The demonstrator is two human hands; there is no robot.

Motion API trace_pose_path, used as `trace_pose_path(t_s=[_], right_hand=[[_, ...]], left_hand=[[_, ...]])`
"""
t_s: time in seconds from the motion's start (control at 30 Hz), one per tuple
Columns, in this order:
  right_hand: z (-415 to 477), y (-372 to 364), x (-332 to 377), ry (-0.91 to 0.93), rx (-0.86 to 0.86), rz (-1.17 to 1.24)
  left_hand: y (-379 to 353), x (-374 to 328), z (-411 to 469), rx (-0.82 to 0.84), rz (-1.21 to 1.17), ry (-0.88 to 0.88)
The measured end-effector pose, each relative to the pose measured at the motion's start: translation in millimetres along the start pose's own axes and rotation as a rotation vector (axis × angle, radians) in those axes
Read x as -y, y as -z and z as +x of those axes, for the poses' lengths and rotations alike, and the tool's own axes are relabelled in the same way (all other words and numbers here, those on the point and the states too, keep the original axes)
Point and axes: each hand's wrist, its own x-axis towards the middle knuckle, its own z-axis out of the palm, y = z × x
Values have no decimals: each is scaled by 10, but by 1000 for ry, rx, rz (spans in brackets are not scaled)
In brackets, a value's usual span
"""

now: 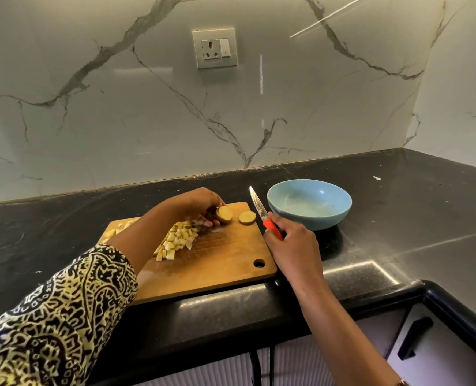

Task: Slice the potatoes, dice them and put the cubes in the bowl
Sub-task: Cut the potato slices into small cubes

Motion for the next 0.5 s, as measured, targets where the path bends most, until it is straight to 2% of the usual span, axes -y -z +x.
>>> trace_pose_path(t_s=[0.07,0.17,0.27,0.5], right_hand=[[-3,0,2,1,-3,-5],[-6,0,5,4,-1,-10],[-6,1,4,6,4,-21],[-3,13,7,25,3,-24]], left_hand=[[-12,-19,10,-49,183,-100],[1,-31,-29,10,337,-186],[-20,-32,-55,6,443,-281],[-107,24,-119,-146,567,-479]])
